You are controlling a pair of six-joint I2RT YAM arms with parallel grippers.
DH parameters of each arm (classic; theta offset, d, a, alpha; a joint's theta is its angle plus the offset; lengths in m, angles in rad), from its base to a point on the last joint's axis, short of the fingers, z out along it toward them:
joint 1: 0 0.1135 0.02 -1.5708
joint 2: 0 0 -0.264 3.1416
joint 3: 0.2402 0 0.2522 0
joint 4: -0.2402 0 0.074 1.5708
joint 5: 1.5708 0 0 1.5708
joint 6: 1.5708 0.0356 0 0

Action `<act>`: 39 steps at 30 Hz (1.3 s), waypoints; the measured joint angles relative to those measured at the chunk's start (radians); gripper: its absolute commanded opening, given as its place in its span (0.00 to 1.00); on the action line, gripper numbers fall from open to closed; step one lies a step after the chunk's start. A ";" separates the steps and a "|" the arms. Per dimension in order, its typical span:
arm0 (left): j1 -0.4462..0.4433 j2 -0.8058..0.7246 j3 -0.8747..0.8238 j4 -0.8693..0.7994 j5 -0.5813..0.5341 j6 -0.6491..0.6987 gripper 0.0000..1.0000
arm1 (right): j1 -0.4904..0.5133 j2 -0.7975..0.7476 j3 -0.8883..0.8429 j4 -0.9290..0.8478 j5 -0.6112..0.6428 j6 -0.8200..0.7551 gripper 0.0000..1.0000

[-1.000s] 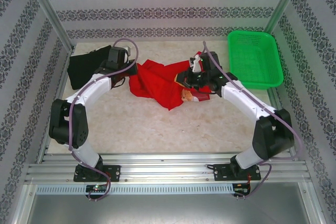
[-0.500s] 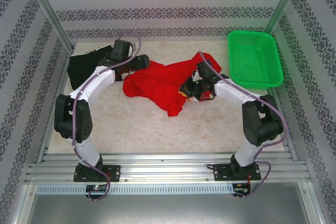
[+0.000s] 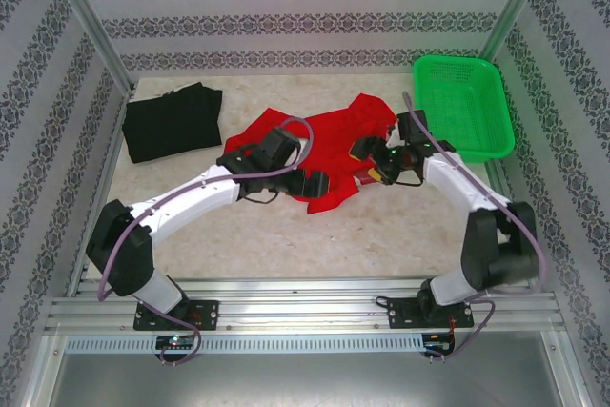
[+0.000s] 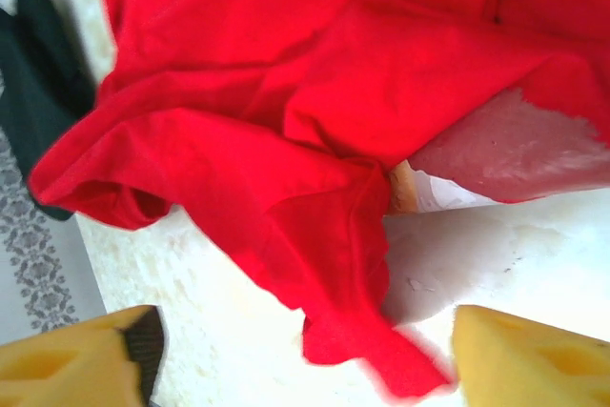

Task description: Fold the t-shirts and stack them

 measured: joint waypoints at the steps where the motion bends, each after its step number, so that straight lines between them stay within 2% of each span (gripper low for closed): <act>1: -0.011 0.003 -0.019 0.001 0.004 -0.024 0.92 | -0.011 -0.032 -0.005 -0.005 0.001 -0.020 0.89; 5: -0.030 0.027 -0.083 0.014 0.027 -0.131 0.91 | -0.054 -0.117 -0.032 -0.015 0.000 -0.098 0.94; 11: -0.030 0.131 -0.090 0.028 0.045 -0.253 0.86 | -0.066 -0.145 -0.100 -0.015 0.000 -0.155 0.96; 14: -0.030 0.174 -0.094 0.065 0.038 -0.304 0.81 | -0.066 -0.155 -0.112 -0.014 -0.001 -0.171 0.96; 23: -0.028 0.339 0.027 0.094 -0.013 -0.379 0.73 | -0.074 -0.214 -0.138 -0.005 -0.002 -0.198 0.97; 26: -0.028 0.387 0.076 0.095 -0.014 -0.391 0.67 | -0.097 -0.232 -0.150 -0.010 0.001 -0.207 0.97; 31: -0.022 0.440 0.153 0.025 -0.006 -0.403 0.51 | -0.150 -0.252 -0.161 -0.021 0.015 -0.223 0.97; 34: -0.021 0.465 0.182 0.011 0.000 -0.408 0.37 | -0.178 -0.252 -0.175 -0.025 0.019 -0.223 0.98; 37: -0.020 0.468 0.182 0.018 0.018 -0.406 0.15 | -0.198 -0.252 -0.187 -0.032 0.024 -0.225 0.97; 39: -0.021 0.468 0.180 0.026 0.029 -0.407 0.06 | -0.205 -0.252 -0.194 -0.033 0.028 -0.225 0.97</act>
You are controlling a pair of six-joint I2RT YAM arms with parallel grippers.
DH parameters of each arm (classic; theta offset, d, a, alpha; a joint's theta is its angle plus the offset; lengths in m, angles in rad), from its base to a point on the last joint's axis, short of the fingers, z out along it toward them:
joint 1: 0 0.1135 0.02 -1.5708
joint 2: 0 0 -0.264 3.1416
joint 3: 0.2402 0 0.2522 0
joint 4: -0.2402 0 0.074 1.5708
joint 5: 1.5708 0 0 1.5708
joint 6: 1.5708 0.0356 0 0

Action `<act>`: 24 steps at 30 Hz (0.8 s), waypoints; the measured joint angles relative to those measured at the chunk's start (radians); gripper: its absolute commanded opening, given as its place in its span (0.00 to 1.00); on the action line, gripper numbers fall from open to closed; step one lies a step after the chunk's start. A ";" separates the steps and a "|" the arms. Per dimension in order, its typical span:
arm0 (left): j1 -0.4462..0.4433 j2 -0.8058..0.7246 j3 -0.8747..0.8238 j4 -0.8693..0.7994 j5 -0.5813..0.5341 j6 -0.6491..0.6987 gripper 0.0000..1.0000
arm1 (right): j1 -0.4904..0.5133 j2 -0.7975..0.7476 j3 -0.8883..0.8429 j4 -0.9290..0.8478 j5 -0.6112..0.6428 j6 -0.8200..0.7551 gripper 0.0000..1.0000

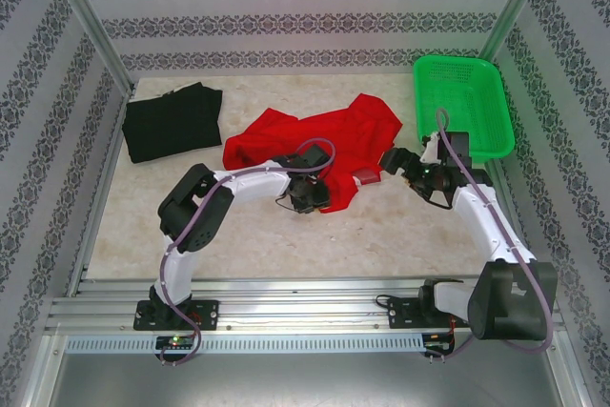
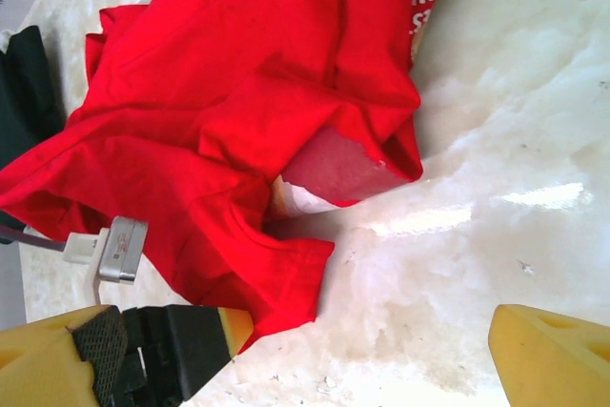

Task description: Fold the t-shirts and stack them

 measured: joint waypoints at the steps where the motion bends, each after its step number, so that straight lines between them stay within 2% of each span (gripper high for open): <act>1: 0.000 -0.001 -0.002 0.008 0.006 -0.002 0.03 | -0.004 0.001 -0.003 0.000 0.000 0.000 0.98; 2: 0.001 -0.005 -0.008 0.018 0.010 -0.003 0.00 | -0.005 0.004 -0.004 0.000 0.003 0.000 0.98; 8: 0.027 -0.119 -0.046 0.015 0.014 -0.008 0.00 | -0.005 0.018 -0.019 0.023 0.002 0.002 0.98; 13: 0.064 -0.271 0.014 -0.065 -0.029 0.026 0.00 | -0.005 0.027 -0.043 0.051 -0.001 0.010 0.98; 18: 0.147 -0.452 0.093 -0.185 -0.118 0.095 0.00 | -0.005 0.032 -0.048 0.070 -0.005 0.016 0.98; 24: 0.261 -0.657 0.101 -0.314 -0.220 0.163 0.00 | -0.005 0.066 -0.048 0.116 -0.006 0.054 0.98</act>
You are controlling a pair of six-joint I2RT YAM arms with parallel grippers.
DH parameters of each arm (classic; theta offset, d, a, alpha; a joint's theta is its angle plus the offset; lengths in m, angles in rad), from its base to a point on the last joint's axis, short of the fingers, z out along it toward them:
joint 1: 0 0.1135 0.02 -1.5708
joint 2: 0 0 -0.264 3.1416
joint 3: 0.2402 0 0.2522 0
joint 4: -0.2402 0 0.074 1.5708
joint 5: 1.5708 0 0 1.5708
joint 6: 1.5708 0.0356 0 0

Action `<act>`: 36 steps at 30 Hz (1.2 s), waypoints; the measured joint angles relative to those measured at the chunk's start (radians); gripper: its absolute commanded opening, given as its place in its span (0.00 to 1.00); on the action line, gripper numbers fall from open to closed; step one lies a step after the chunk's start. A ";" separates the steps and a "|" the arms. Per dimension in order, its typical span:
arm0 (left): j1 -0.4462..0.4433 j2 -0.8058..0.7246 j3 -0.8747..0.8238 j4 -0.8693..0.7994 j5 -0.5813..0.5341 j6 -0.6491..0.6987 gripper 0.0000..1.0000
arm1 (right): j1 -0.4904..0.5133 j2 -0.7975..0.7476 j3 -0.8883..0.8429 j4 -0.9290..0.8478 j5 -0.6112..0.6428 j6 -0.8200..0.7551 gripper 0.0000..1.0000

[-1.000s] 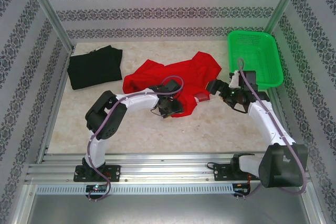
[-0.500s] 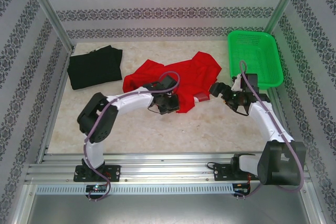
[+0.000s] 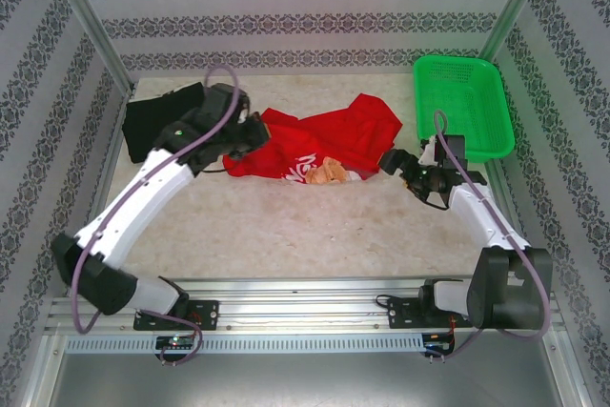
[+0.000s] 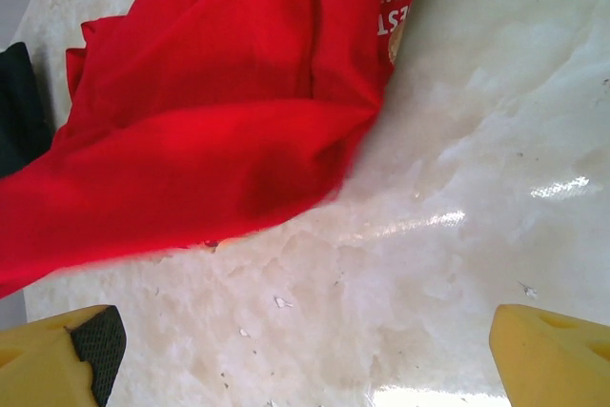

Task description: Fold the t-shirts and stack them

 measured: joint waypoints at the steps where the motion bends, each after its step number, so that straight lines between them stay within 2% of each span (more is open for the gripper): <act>1: 0.013 -0.029 -0.005 -0.018 -0.012 0.007 0.00 | 0.003 0.011 0.000 0.004 0.001 0.004 0.97; 5: 0.057 -0.145 -0.060 -0.051 -0.031 0.029 0.00 | 0.051 0.079 0.009 0.008 0.026 0.018 0.96; 12: 0.071 -0.278 -0.276 -0.029 0.029 0.062 0.00 | 0.152 0.218 0.117 0.001 0.105 0.066 0.95; 17: 0.106 -0.439 -0.382 -0.045 0.029 0.069 0.00 | 0.158 0.244 0.192 -0.006 0.171 0.095 0.94; 23: 0.158 -0.634 -0.435 -0.106 0.016 0.074 0.00 | 0.159 0.324 0.286 -0.049 0.262 0.105 0.92; 31: 0.172 -0.724 -0.556 -0.151 -0.017 0.068 0.00 | 0.199 0.425 0.329 -0.080 0.311 0.104 0.84; 34: 0.172 -0.753 -0.602 -0.156 -0.021 0.058 0.00 | 0.235 0.451 0.348 -0.083 0.311 0.098 0.75; 36: 0.172 -0.765 -0.612 -0.163 -0.025 0.053 0.00 | 0.253 0.464 0.362 -0.093 0.313 0.092 0.73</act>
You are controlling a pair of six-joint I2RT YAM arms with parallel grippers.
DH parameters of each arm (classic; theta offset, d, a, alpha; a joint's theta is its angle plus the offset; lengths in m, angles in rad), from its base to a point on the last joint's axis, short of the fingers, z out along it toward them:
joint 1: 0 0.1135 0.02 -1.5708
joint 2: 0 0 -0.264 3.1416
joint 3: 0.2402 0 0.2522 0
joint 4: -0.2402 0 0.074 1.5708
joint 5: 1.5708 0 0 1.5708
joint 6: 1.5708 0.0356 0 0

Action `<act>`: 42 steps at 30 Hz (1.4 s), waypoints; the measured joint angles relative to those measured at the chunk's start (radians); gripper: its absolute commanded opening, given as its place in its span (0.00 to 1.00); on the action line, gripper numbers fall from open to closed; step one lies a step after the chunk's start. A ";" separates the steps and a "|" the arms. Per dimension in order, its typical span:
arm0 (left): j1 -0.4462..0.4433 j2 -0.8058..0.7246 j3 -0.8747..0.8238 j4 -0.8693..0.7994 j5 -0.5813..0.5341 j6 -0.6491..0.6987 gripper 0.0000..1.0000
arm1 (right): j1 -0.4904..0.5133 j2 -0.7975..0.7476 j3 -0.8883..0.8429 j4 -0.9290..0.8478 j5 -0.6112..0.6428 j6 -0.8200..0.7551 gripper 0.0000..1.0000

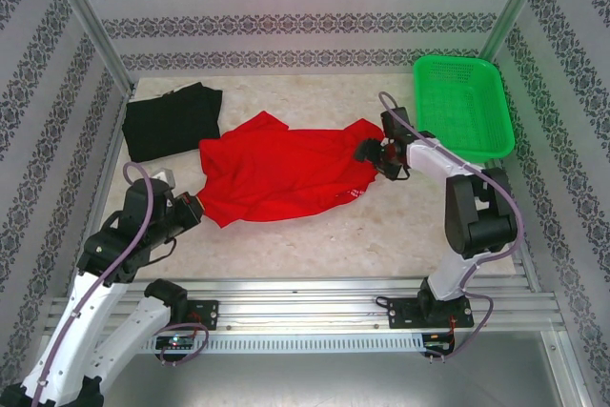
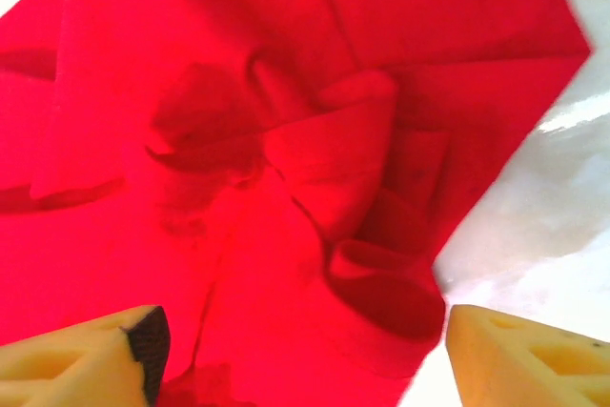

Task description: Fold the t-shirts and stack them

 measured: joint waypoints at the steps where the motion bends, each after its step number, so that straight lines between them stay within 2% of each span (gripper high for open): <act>1: 0.000 -0.005 0.000 -0.002 -0.001 -0.003 0.00 | 0.006 0.003 0.005 -0.005 0.005 -0.002 0.72; 9: 0.000 -0.062 -0.023 -0.016 -0.031 -0.017 0.00 | 0.002 0.043 0.036 -0.044 0.053 -0.012 0.57; 10: 0.000 -0.064 -0.029 -0.017 -0.034 -0.018 0.00 | 0.002 0.057 0.047 -0.046 0.056 -0.013 0.52; 12: 0.000 -0.066 -0.041 -0.016 -0.034 -0.019 0.00 | 0.002 0.081 0.060 -0.048 0.060 -0.017 0.39; 15: 0.000 -0.067 -0.060 -0.016 -0.037 -0.019 0.00 | 0.002 0.104 0.072 -0.051 0.065 -0.014 0.10; 17: 0.000 -0.063 -0.063 -0.016 -0.041 -0.019 0.00 | 0.001 0.108 0.081 -0.052 0.064 -0.010 0.00; 21: 0.000 0.002 -0.044 -0.005 -0.040 -0.009 0.00 | -0.011 0.105 0.155 -0.055 0.046 -0.008 0.00; 26: 0.023 0.226 0.129 0.086 -0.004 0.051 0.00 | -0.035 0.041 0.286 -0.032 -0.015 -0.006 0.00; 31: 0.173 0.570 0.526 0.251 0.137 0.097 0.00 | -0.112 0.008 0.584 0.008 -0.099 0.002 0.00; 37: 0.253 0.947 1.133 0.360 0.260 0.144 0.00 | -0.213 0.043 1.059 0.015 -0.181 0.016 0.00; 40: 0.274 1.014 1.285 0.374 0.309 0.164 0.00 | -0.241 0.003 1.079 0.027 -0.204 0.012 0.00; 42: 0.286 0.993 1.261 0.387 0.331 0.177 0.00 | -0.250 -0.061 0.974 0.036 -0.213 0.002 0.00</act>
